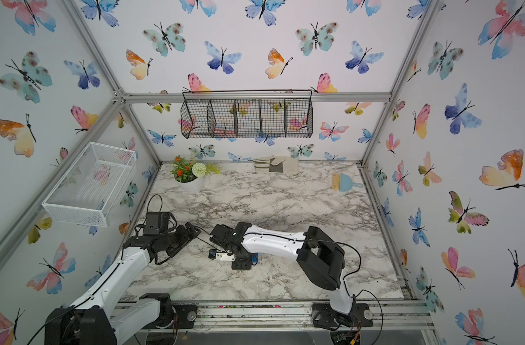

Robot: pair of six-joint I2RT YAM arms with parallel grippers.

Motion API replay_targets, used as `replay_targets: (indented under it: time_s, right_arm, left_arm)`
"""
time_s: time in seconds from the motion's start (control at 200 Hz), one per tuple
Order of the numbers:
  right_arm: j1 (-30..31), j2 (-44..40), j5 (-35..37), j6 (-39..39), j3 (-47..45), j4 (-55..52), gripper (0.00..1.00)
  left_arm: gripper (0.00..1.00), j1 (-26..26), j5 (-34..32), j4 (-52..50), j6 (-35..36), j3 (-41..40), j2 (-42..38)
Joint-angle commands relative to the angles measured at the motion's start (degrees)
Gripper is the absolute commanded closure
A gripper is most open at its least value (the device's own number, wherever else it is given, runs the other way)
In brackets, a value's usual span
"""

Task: Assemble the letter y with lego
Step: Assemble the lego brick with the lego brick.

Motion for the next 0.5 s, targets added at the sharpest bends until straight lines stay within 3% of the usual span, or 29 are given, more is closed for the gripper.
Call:
replay_targets:
  time_s: [0.0,0.496]
  right_arm:
    - [0.37,1.85,-0.18,-0.52,2.02,-2.76,0.75]
    - [0.37,3.99,0.45,-0.62,3.20,-4.21,0.76]
  left_arm:
    - [0.08,1.10,2.77,-0.29,2.02,0.59,0.17]
    - [0.06,2.44,4.45,0.02,2.68,0.50,0.53]
